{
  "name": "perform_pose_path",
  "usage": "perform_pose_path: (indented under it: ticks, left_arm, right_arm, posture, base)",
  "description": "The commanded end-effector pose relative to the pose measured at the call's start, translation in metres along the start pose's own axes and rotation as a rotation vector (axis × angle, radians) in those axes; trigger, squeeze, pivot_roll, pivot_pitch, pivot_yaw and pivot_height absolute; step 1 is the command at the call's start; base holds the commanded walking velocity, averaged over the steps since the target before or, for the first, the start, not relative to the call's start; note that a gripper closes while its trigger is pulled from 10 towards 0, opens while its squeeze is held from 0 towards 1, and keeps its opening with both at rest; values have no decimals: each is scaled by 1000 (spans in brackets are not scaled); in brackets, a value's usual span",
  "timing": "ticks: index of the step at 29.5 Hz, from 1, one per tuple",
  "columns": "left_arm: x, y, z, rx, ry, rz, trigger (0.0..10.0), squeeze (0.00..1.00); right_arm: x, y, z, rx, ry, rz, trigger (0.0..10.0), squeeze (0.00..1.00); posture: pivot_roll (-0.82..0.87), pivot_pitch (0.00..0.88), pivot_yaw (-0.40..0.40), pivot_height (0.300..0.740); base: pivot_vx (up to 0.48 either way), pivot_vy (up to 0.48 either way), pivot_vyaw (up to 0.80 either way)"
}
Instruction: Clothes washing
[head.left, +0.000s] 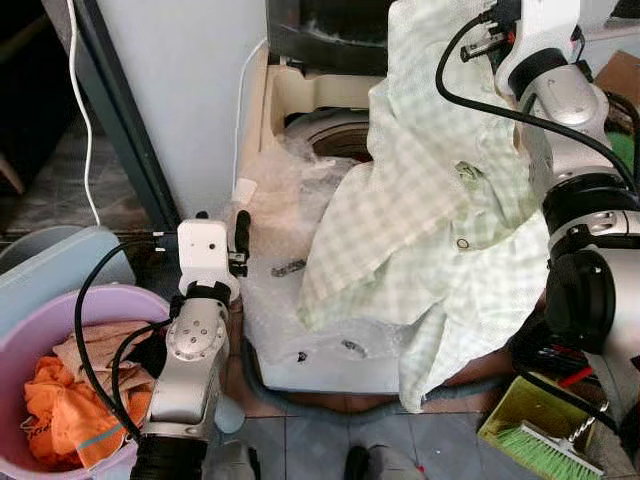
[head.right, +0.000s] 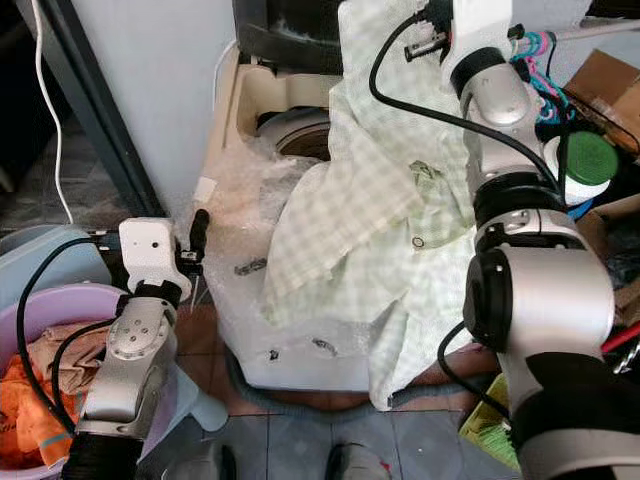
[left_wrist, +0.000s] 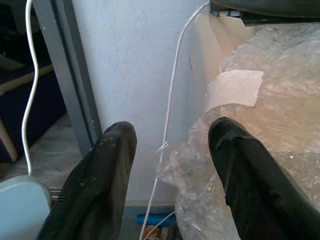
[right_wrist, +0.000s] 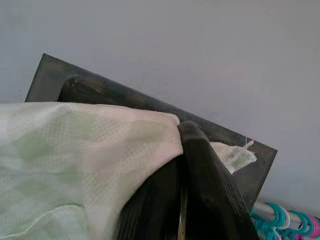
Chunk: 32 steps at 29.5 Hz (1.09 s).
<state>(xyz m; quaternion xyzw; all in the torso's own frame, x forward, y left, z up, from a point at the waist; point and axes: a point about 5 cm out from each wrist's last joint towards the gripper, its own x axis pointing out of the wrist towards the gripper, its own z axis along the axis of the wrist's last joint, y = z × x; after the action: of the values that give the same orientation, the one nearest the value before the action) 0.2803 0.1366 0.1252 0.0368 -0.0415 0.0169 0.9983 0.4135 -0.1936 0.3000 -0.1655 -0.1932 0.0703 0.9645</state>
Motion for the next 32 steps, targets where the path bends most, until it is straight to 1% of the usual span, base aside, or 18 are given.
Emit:
perform_pose_path:
  ticks: [1, 2, 4, 5, 6, 7, 10, 13, 15, 17, 18, 19, 21, 23, 25, 27, 30, 32]
  left_arm:
    - [-1, -2, 0, 20, -2, -4, 10000, 0]
    - [-5, -1, -2, 31, 4, 4, 10000, 0]
    - [-7, 1, -4, 35, 8, 8, 10000, 0]
    - [-16, 7, -11, 62, 35, 22, 10000, 0]
    - [-22, 12, -16, 70, 52, 35, 10000, 0]
    - [-22, 12, -16, 70, 52, 35, 10000, 0]
    - [-33, 21, -24, 89, 90, 57, 10000, 0]
    - [-42, 35, -31, 115, 122, 79, 10000, 0]
    - [-42, 38, -30, 115, 122, 87, 10000, 0]
    - [-42, 39, -28, 112, 120, 90, 10000, 0]
    - [-41, 39, -23, 115, 106, 93, 10000, 0]
    - [-40, 39, -21, 114, 102, 93, 10000, 0]
    - [-42, 37, -16, 86, 95, 74, 10000, 0]
    - [-43, 36, -17, 82, 98, 72, 10000, 0]
    - [-48, 33, -20, 71, 116, 66, 10000, 0]
    - [-49, 31, -21, 68, 121, 63, 10000, 0]
    - [-46, 27, -17, 40, 120, 56, 10000, 0]
    - [-44, 26, -15, 23, 119, 55, 10000, 0]
  right_arm:
    - [-2, -7, 5, 21, -38, -27, 10000, 0]
    - [-4, -9, 2, 45, -41, -40, 10000, 0]
    - [-5, -9, 2, 55, -44, -45, 10000, 0]
    - [-6, -10, 0, 76, -47, -55, 10000, 0]
    - [-7, -10, -1, 97, -45, -52, 10000, 0]
    - [-7, -10, -1, 97, -45, -52, 10000, 0]
    - [-10, -11, -2, 92, -54, -32, 10000, 0]
    - [-9, -12, 0, 60, -55, -24, 10000, 0]
    - [-6, -11, 3, 61, -58, -24, 10000, 0]
    - [-4, -9, 7, 63, -69, -18, 10000, 0]
    - [1, -6, 15, 68, -89, -6, 10000, 0]
    - [2, -5, 17, 69, -94, -2, 10000, 0]
    - [6, -1, 22, 82, -104, 25, 10000, 0]
    - [6, 2, 21, 78, -95, 39, 10000, 0]
    - [7, 13, 13, 54, -38, 80, 10000, 0]
    - [7, 17, 9, 40, -17, 94, 10000, 0]
    - [9, 26, 6, 16, 21, 109, 10000, 0]
    - [10, 28, 7, 26, 11, 106, 10000, 0]
  posture:
    - [-24, 31, -19, 740]
    - [-25, 30, -16, 740]
    - [-24, 30, -15, 740]
    - [-21, 30, -10, 740]
    - [-20, 31, -10, 740]
    - [-20, 31, -10, 740]
    - [-11, 38, -7, 740]
    - [4, 49, -8, 740]
    - [13, 56, -9, 740]
    - [20, 69, -8, 740]
    - [34, 86, -4, 740]
    - [34, 86, -4, 740]
    - [35, 99, -13, 740]
    - [40, 106, -16, 740]
    - [44, 108, -21, 740]
    - [47, 107, -24, 740]
    - [51, 106, -26, 740]
    - [52, 106, -26, 740]
  base:
    - [0, 0, 0]
    - [0, 0, 0]
    - [0, 0, 0]
    - [0, 0, 0]
    - [0, 0, 0]
    - [0, 0, 0]
    - [0, 0, 0]
    - [0, 0, 754]
    - [0, 0, 744]
    - [0, 0, 744]
    - [0, 0, 744]
    - [0, 0, 744]
    - [0, 0, 744]
    - [0, 0, 744]
    - [0, 0, 741]
    - [0, 0, 738]
    - [0, 0, 635]
    - [0, 0, 278]
